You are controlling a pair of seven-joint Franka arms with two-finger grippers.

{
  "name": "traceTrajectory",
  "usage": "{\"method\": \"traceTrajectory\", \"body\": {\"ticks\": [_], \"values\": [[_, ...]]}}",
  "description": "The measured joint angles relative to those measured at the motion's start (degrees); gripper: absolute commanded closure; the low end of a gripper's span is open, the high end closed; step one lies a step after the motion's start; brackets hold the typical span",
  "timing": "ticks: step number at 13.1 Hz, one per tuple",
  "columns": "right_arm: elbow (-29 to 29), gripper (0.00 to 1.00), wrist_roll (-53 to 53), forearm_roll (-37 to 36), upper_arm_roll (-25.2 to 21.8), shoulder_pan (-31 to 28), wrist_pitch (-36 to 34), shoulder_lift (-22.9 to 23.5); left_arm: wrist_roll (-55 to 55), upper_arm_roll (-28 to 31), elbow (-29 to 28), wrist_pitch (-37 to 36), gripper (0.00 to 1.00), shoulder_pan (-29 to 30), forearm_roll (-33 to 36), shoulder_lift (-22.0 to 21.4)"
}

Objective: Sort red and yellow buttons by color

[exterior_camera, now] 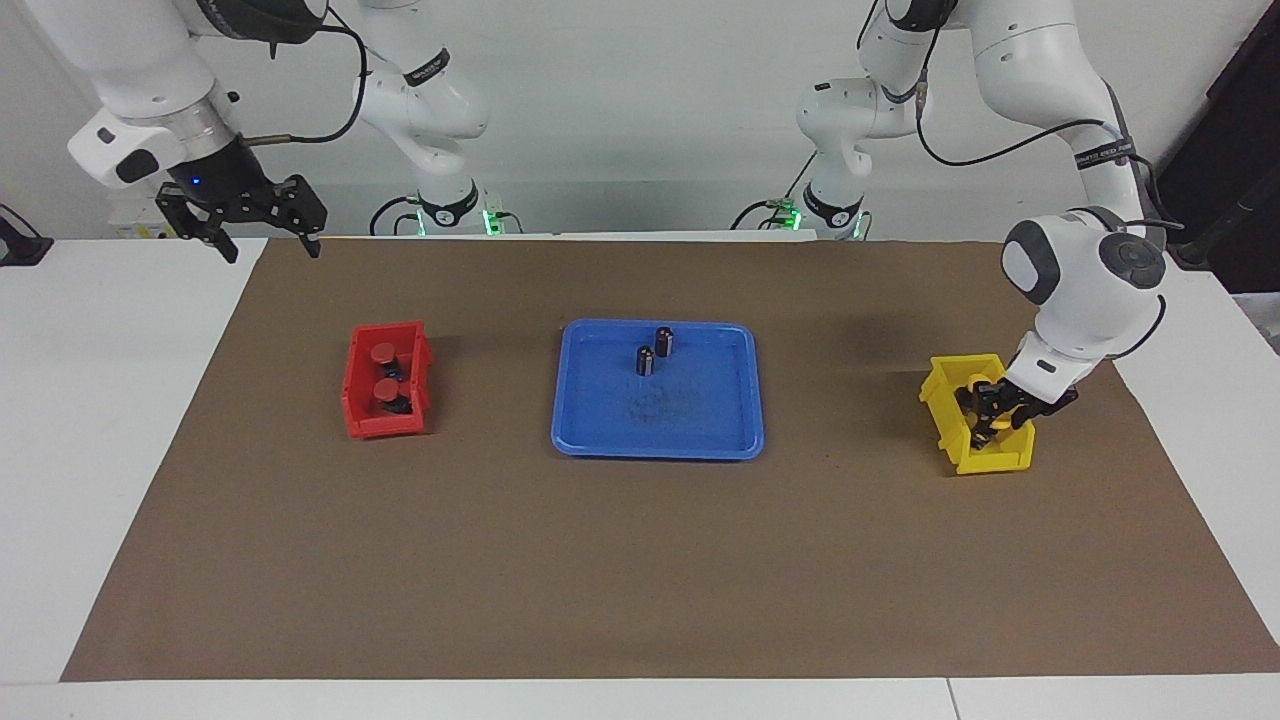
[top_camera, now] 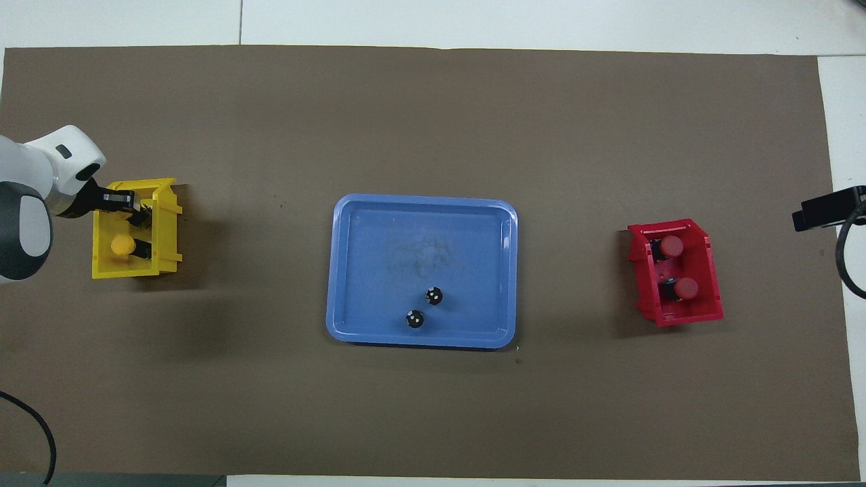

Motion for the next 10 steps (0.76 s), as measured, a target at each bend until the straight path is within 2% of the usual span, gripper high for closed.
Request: {"method": "traceTrajectory", "body": {"ticks": [1, 2, 3, 7, 10], "values": [[0.01, 0.0, 0.0, 0.0, 0.0, 0.0, 0.0, 0.0, 0.0, -0.05, 0.6, -0.91, 0.39, 0.0, 0.0, -0.02], [0.01, 0.0, 0.0, 0.0, 0.0, 0.0, 0.0, 0.0, 0.01, -0.06, 1.46, -2.18, 0.29, 0.0, 0.0, -0.05], [0.01, 0.0, 0.0, 0.0, 0.0, 0.0, 0.0, 0.01, 0.01, -0.06, 2.84, -4.23, 0.0, 0.0, 0.0, -0.11], [0.02, 0.0, 0.0, 0.0, 0.01, 0.0, 0.0, 0.02, 0.25, -0.36, 11.46, -16.9, 0.0, -0.07, 0.0, -1.57], [0.03, 0.0, 0.0, 0.0, 0.01, 0.0, 0.0, 0.02, 0.08, -1.61, 19.01, -27.22, 0.0, -0.39, -0.7, -5.25]]}}
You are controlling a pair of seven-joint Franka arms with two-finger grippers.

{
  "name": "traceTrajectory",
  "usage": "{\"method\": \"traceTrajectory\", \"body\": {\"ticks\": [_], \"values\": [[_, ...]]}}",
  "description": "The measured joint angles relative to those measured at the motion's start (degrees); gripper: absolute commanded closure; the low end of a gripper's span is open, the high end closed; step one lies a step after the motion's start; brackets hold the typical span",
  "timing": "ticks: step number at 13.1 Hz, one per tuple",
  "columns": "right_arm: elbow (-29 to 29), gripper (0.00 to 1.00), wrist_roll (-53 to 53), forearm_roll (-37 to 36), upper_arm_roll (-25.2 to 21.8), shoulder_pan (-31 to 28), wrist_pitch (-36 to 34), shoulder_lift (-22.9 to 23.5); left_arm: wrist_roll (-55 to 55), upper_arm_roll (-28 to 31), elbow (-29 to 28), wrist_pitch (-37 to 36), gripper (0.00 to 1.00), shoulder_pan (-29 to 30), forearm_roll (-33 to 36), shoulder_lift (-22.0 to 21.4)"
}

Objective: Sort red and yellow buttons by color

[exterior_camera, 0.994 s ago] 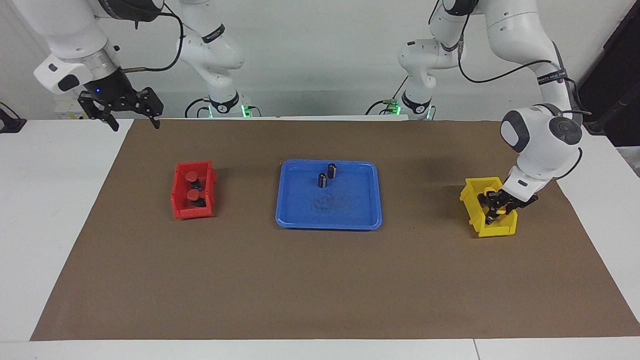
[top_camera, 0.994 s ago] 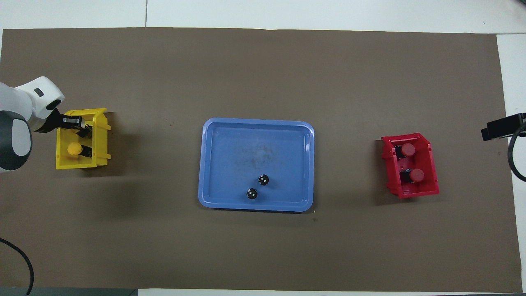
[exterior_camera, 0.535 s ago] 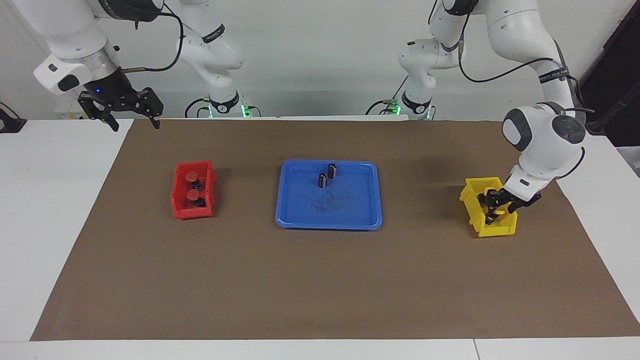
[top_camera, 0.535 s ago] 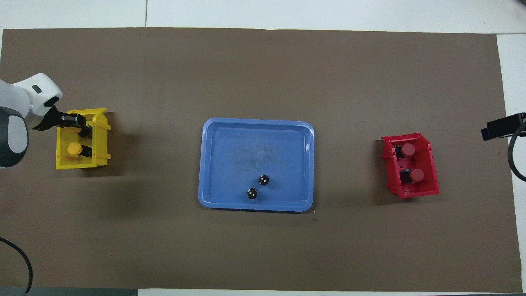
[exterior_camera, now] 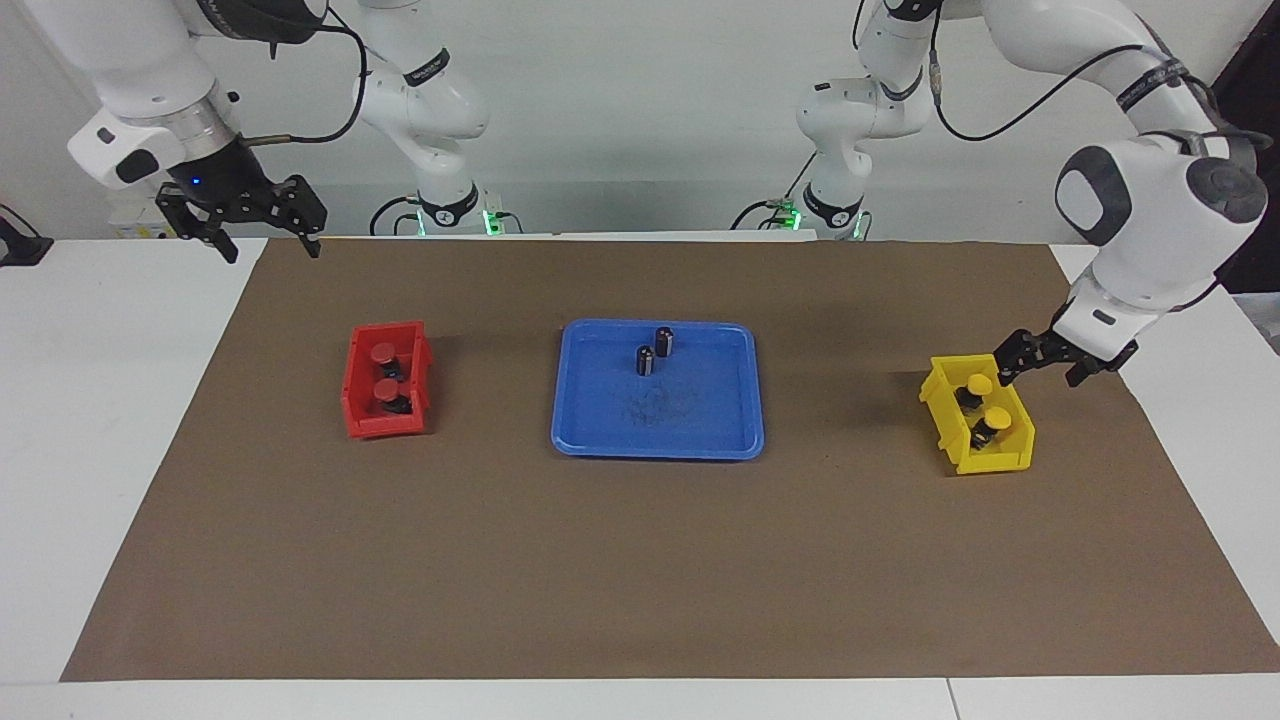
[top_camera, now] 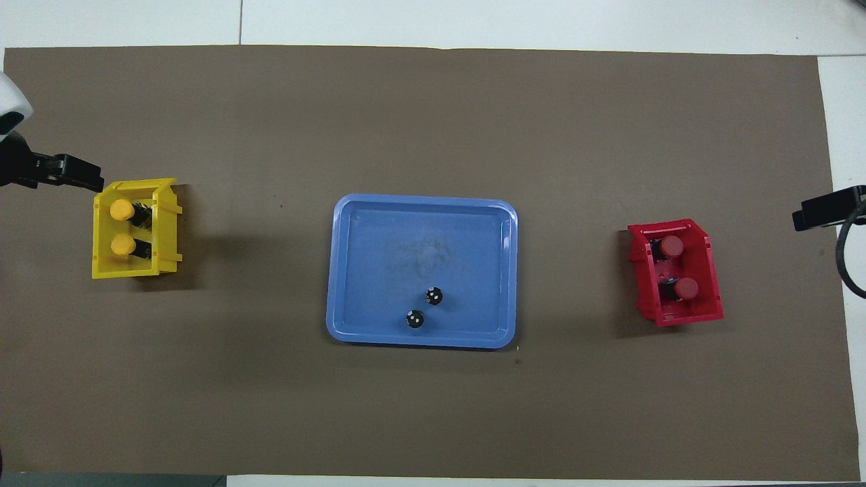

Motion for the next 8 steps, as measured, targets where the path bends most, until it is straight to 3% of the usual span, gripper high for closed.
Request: {"method": "traceTrajectory", "body": {"ticks": [4, 8], "values": [[0.01, 0.0, 0.0, 0.0, 0.0, 0.0, 0.0, 0.0, 0.01, -0.59, 6.05, -14.3, 0.0, -0.38, -0.38, -6.66], [0.02, 0.0, 0.0, 0.0, 0.0, 0.0, 0.0, 0.0, -0.04, -3.36, 6.7, -18.22, 0.0, -0.6, -0.46, -9.44]]}}
